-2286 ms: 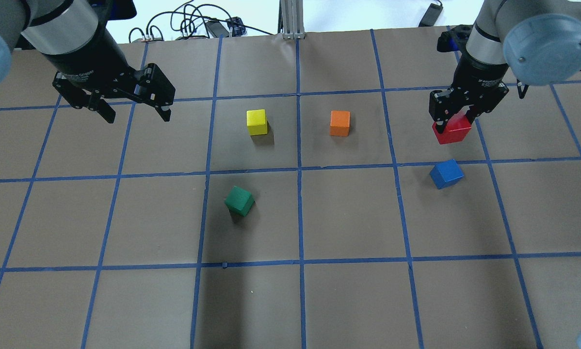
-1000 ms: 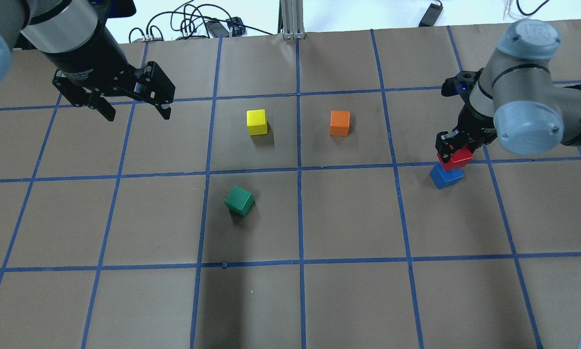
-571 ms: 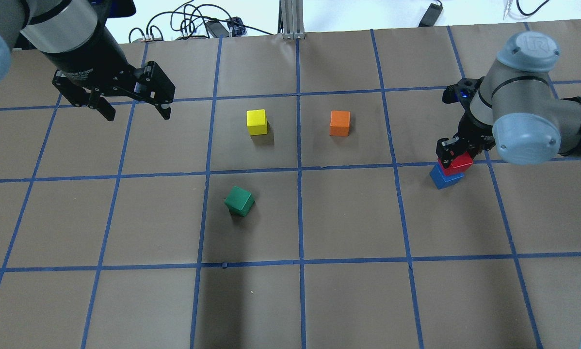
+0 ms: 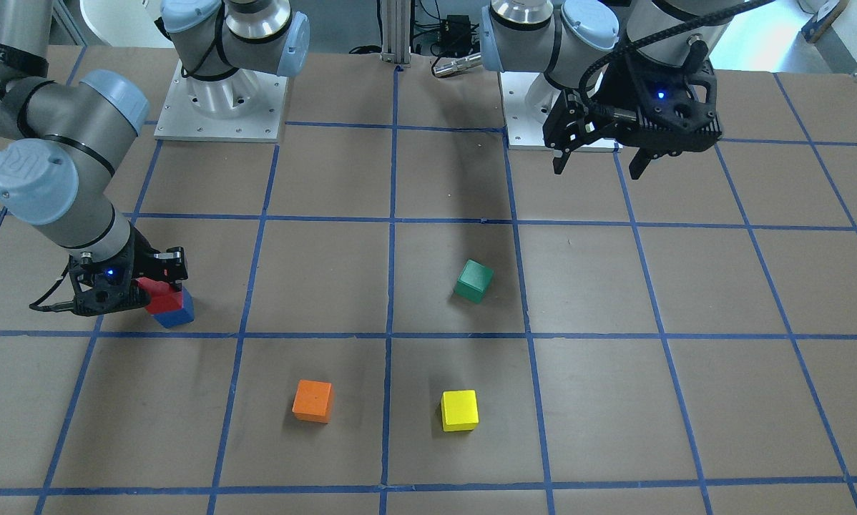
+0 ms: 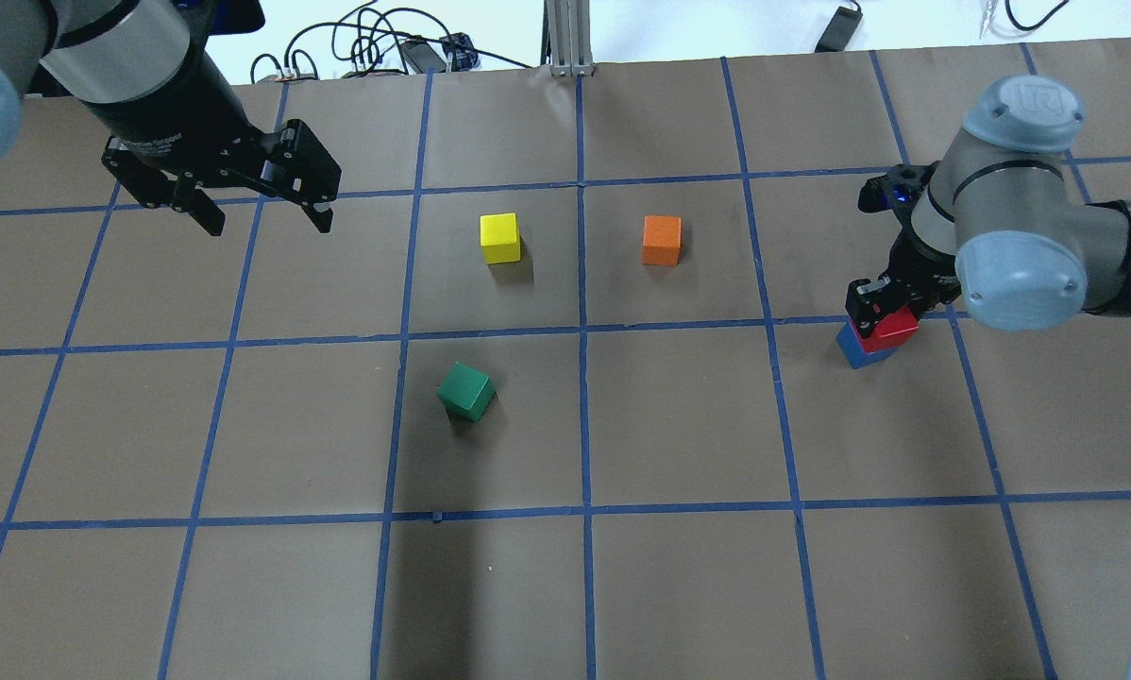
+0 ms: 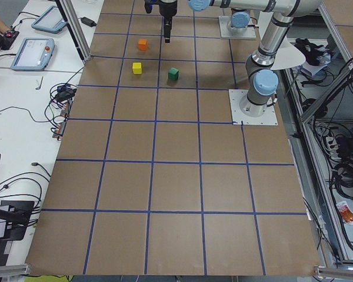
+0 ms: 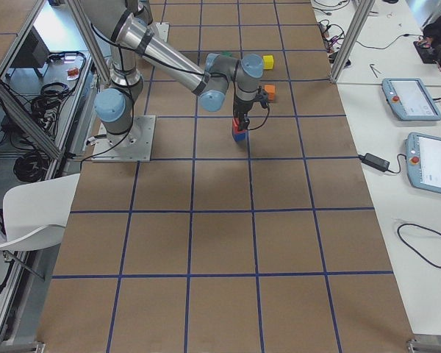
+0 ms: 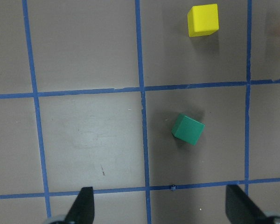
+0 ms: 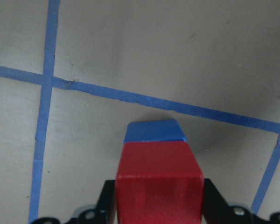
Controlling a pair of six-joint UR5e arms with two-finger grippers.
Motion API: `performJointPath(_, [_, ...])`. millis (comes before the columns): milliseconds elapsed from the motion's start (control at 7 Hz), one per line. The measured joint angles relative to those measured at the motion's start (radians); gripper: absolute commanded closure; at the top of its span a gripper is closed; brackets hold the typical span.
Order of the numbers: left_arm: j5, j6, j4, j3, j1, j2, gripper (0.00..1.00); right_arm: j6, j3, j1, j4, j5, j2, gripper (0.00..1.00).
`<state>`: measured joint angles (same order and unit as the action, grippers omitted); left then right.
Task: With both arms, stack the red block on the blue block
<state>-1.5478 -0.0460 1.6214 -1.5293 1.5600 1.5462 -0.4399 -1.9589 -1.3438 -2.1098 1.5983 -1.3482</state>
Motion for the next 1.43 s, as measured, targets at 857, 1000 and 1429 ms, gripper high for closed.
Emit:
performJointPath(857, [0.0,0.0,0.0,0.0,-0.001,0.0,0.0,0.091,0.195,-0.01,0.393,0.008,-0.172,0.0])
performJointPath(1000, [0.001,0.0,0.0,0.001,-0.001,0.0,0.0,0.133,0.257,-0.022,0.493,-0.006,-0.198,0.0])
performJointPath(1429, [0.0,0.0,0.0,0.001,-0.001,0.0,0.0,0.325,0.329,-0.154,0.567,-0.037,-0.21,0.0])
